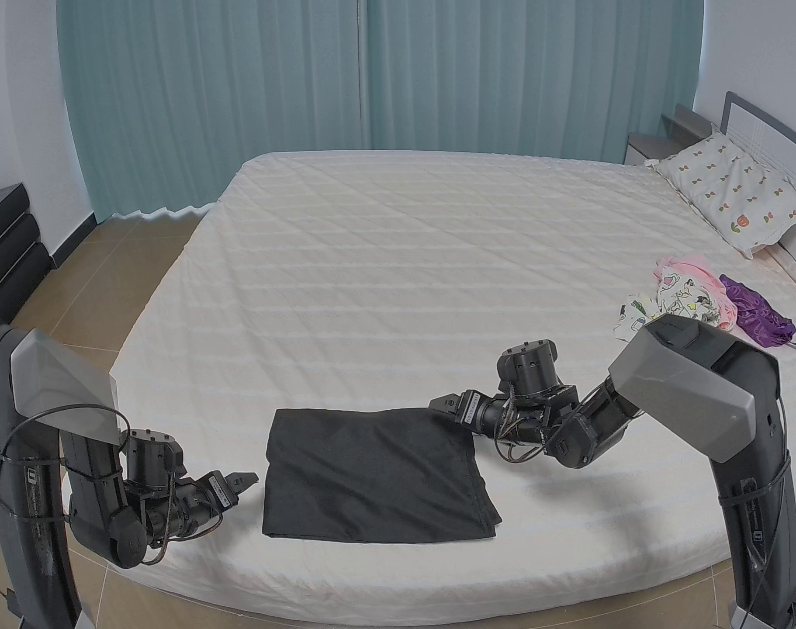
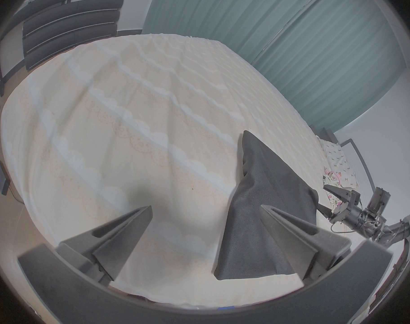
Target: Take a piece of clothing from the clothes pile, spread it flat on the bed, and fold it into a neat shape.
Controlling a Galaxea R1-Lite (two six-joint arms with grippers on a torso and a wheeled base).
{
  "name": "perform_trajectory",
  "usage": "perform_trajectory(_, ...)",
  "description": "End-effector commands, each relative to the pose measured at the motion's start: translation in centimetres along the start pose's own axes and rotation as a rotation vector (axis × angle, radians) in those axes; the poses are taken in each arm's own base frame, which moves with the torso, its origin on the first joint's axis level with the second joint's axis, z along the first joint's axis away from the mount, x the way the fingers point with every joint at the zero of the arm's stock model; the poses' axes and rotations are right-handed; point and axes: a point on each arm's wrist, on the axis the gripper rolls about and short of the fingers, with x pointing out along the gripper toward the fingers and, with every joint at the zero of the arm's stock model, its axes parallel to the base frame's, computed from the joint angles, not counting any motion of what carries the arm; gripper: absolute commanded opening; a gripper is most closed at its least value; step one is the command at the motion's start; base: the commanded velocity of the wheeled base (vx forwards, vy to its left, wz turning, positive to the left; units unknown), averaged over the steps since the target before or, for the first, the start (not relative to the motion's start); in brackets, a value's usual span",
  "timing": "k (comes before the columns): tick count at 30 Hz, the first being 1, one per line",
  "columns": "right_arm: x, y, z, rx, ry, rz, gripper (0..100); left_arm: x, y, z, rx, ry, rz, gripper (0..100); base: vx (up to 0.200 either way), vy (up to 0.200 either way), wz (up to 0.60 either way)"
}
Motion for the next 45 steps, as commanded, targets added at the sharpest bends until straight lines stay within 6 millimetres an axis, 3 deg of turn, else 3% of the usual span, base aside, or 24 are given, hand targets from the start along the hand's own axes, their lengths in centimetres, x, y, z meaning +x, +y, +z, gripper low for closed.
perform_trajectory(1, 2.6, -1.1, -0.9, 0.012, 0.000, -0.020, 100, 0.0, 0.0, -0.1, 0.000, 0.002, 0.001, 100, 0.000, 0.000, 0.00)
perform_trajectory(2, 2.8, -1.0, -0.7, 0.013, -0.009, -0.018, 0, 0.0, 0.0, -0.1, -0.001, 0.003, 0.002, 100, 0.000, 0.000, 0.00)
perform_trajectory(22, 3.5, -1.8, 2.2, 0.137, -0.135, -0.032, 0, 0.0, 0.1, -0.2, 0.000, 0.007, 0.004, 100, 0.000, 0.000, 0.00)
perform_trajectory(40, 3.7, -2.4, 2.3, 0.152, -0.139, -0.041, 0, 0.1, 0.1, -0.2, 0.000, 0.008, 0.005, 100, 0.000, 0.000, 0.00)
perform_trajectory(41, 3.6, -2.5, 2.2, 0.152, -0.135, -0.045, 100, 0.1, 0.1, -0.3, 0.001, 0.010, 0.005, 100, 0.000, 0.000, 0.00)
perform_trajectory(45, 2.9, -2.5, 2.7, 0.150, -0.140, -0.056, 100, 0.1, 0.1, -0.2, 0.000, 0.010, 0.006, 100, 0.000, 0.000, 0.00)
